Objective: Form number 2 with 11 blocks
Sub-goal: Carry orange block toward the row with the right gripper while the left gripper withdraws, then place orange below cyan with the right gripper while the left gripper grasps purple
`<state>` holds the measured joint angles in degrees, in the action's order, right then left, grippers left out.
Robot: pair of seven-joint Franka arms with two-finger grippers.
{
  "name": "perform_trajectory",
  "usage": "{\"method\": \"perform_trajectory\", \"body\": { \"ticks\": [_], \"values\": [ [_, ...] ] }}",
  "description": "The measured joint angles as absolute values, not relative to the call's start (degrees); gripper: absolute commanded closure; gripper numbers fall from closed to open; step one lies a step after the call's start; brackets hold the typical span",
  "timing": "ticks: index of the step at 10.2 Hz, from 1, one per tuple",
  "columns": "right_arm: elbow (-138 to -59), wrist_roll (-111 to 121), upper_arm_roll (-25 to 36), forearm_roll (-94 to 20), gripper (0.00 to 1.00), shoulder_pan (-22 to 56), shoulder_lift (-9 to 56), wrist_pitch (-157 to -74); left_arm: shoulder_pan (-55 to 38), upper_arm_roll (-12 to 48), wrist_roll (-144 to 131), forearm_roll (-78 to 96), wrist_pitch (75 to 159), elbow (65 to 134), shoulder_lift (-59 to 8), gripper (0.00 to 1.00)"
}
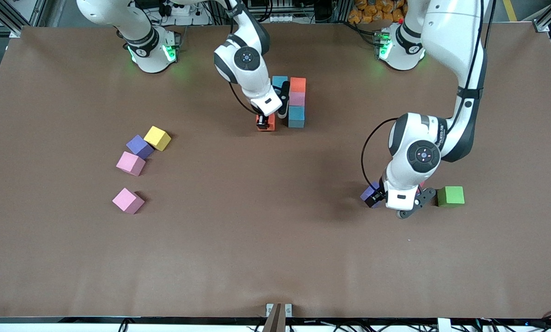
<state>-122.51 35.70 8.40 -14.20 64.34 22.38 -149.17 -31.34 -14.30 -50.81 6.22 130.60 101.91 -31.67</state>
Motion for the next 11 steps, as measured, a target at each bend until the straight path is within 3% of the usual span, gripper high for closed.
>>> {"method": "perform_trajectory", "body": {
  "ticks": [7,9,11],
  "values": [
    [-121.38,31.51,8.40,-14.26,1.00,66.21,23.85,-151.07,-31.33,-14.38,-50.81,9.20,130.50,101.69,-35.02,0.00],
    [-119.98,30.73,8.40,-14.28,1.00,66.91,25.59,-151.69,-31.30,-14.42,-50.81,9.35,130.54,101.62,-35.64,0.34],
    [-119.36,29.83,8.40,-14.30,1.00,67.35,26.96,-152.54,-31.22,-14.45,-50.81,9.40,130.54,101.36,-35.95,0.58]
  ]
}}
